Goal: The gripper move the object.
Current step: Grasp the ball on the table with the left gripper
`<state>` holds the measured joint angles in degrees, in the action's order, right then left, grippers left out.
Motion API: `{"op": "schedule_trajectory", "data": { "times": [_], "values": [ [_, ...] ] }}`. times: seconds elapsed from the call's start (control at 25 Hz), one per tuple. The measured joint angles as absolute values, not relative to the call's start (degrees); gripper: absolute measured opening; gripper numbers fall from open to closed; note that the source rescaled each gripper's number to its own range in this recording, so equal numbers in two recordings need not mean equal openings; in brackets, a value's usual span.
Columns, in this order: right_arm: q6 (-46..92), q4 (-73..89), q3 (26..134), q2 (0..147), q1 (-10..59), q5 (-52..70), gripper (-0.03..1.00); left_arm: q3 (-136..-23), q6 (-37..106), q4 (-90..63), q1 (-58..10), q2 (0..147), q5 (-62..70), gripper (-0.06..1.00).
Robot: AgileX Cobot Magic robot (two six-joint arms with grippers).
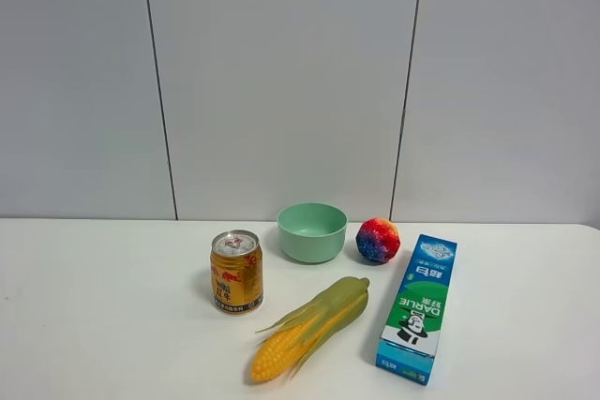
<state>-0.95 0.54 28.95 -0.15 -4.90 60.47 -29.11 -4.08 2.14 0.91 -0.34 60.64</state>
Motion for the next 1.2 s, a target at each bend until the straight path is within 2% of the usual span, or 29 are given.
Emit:
{"op": "schedule_trajectory", "data": {
  "times": [0.84,1.2],
  "values": [
    [-0.9,0.5,28.9,-0.1,-4.9,60.5,1.0,-29.3,-3.0,-0.8,0.9,0.1,60.5,0.99],
    [-0.9,0.5,28.9,-0.1,-4.9,60.5,1.0,-38.0,-0.6,-3.2,0.9,17.9,56.3,1.0]
  ]
}}
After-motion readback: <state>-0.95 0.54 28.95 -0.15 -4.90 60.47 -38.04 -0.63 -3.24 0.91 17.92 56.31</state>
